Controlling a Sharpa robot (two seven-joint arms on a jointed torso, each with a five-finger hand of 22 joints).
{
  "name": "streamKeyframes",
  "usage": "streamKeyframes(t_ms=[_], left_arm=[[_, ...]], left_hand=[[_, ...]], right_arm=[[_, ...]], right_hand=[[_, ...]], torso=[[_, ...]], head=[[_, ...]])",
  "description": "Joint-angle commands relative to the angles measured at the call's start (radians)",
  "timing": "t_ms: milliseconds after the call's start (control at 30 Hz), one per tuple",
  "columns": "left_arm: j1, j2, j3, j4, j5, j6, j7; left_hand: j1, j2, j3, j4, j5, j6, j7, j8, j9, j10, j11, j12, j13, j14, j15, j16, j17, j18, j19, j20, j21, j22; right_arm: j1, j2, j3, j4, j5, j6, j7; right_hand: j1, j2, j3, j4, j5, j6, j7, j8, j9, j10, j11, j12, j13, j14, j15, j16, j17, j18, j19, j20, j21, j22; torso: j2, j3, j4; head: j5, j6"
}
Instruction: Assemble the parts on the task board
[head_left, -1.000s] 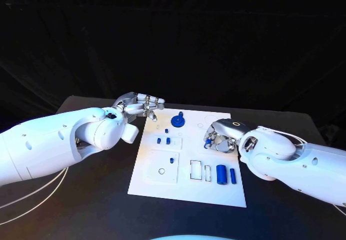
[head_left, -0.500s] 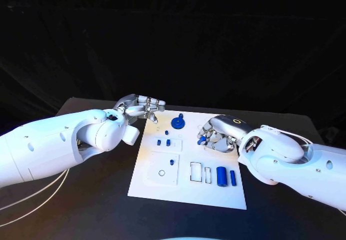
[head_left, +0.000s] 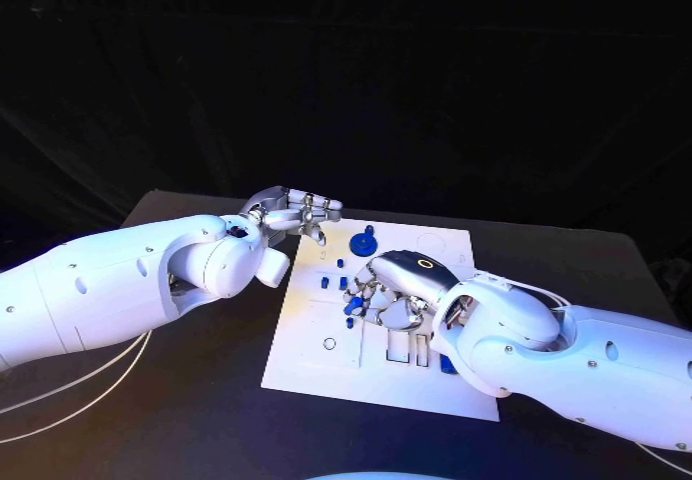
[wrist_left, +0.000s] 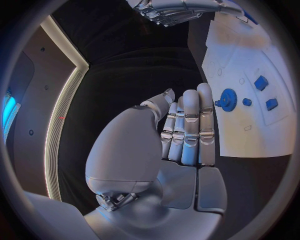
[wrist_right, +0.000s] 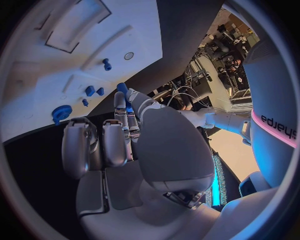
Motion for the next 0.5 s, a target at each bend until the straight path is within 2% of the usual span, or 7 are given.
streamKeyframes(t_ms=[33, 167, 233, 500], left_arm=[[0.0, 0.005, 0.0, 0.001, -0.001, 0.025, 0.002], [0.0, 0.009, 0.0, 0.001, -0.001, 0.027, 0.003], [0.0, 0.01, 0.0, 0.002, -0.001, 0.025, 0.003], [0.0, 0.011, 0.0, 0.002, -0.001, 0.025, 0.005]], left_hand=[[0.001, 0.008, -0.001, -0.007, 0.003, -0.006, -0.003, 0.004, -0.001, -0.01, 0.0, 0.004, 0.001, -0.007, -0.002, -0.004, -0.001, 0.015, 0.004, 0.001, -0.004, -0.001], [0.0, 0.009, -0.001, -0.007, 0.003, -0.006, -0.003, 0.004, -0.001, -0.01, 0.0, 0.004, 0.001, -0.008, -0.002, -0.004, -0.001, 0.014, 0.004, 0.001, -0.004, -0.001], [0.0, 0.009, -0.001, -0.007, 0.003, -0.006, -0.003, 0.004, -0.001, -0.01, 0.0, 0.004, 0.001, -0.008, -0.002, -0.004, -0.001, 0.014, 0.004, 0.001, -0.004, -0.001], [0.0, 0.009, -0.001, -0.007, 0.003, -0.006, -0.003, 0.004, -0.001, -0.01, 0.0, 0.004, 0.001, -0.008, -0.002, -0.004, -0.001, 0.014, 0.004, 0.001, -0.004, -0.001]], right_arm=[[-0.012, 0.025, -0.002, -0.016, -0.001, 0.001, 0.016], [-0.031, 0.054, -0.007, -0.04, -0.012, 0.001, 0.017], [-0.042, 0.067, -0.009, -0.054, -0.015, 0.002, 0.018], [-0.068, 0.1, -0.014, -0.09, -0.031, 0.01, 0.017]], right_hand=[[-0.001, 0.001, 0.009, 0.001, 0.007, 0.009, 0.0, 0.01, 0.034, -0.003, 0.001, -0.006, -0.001, 0.033, -0.004, 0.0, -0.001, -0.01, 0.003, -0.007, -0.004, 0.165], [-0.001, 0.002, 0.01, 0.0, 0.008, 0.008, 0.0, 0.01, 0.034, -0.003, 0.002, -0.007, -0.001, 0.033, -0.004, 0.0, -0.001, -0.01, 0.003, -0.007, -0.004, 0.165], [-0.001, 0.002, 0.01, 0.0, 0.008, 0.008, 0.0, 0.01, 0.034, -0.003, 0.002, -0.007, -0.001, 0.033, -0.004, 0.0, -0.001, -0.01, 0.003, -0.007, -0.004, 0.165], [-0.001, 0.001, 0.012, -0.002, 0.01, 0.007, 0.001, 0.009, 0.035, -0.003, 0.002, -0.009, -0.001, 0.033, -0.003, 0.0, -0.001, -0.009, 0.002, -0.007, -0.006, 0.165]], torso=[[0.001, -0.0006, -0.0011], [0.0, -0.0014, 0.0006], [0.001, 0.0, -0.001], [0.0, 0.0006, -0.0016]], head=[[0.005, -0.002], [0.009, -0.007], [0.014, -0.005], [0.019, -0.006]])
